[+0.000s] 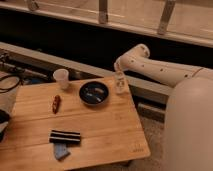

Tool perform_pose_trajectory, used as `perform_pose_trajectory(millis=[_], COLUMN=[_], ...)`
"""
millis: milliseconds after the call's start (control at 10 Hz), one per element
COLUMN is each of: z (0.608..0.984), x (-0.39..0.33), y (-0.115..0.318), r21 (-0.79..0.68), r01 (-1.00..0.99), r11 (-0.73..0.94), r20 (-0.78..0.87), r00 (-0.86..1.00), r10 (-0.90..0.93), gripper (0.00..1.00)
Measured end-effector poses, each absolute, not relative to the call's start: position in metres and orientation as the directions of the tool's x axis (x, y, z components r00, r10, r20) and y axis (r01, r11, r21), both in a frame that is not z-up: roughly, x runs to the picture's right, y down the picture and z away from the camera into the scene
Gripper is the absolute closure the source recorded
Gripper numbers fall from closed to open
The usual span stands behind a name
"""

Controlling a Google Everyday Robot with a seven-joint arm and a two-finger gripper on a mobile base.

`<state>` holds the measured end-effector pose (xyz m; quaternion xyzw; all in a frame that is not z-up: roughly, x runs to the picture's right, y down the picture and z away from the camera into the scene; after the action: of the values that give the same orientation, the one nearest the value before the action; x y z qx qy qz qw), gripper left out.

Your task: Stand the bottle upright

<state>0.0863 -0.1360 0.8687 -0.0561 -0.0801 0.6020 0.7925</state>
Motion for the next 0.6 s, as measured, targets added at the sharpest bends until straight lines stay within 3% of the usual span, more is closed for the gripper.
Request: perform_pose_trajectory(millis=[100,400,600], z=[0.872,0.879,0.882], x=[0.092,0.101,0.103], y=[-0.133,-0.127,-0.123], r21=[-0.211,-0.256,-0.266], r01=[-0.949,-0.957,-0.952], r11=[0.233,0.134,0.154], r20=[0.054,0.036,0.034], r00=[0.227,0.129,0.151], r10=[0.972,0.991,0.988], gripper=[0.88,1.00,0.98])
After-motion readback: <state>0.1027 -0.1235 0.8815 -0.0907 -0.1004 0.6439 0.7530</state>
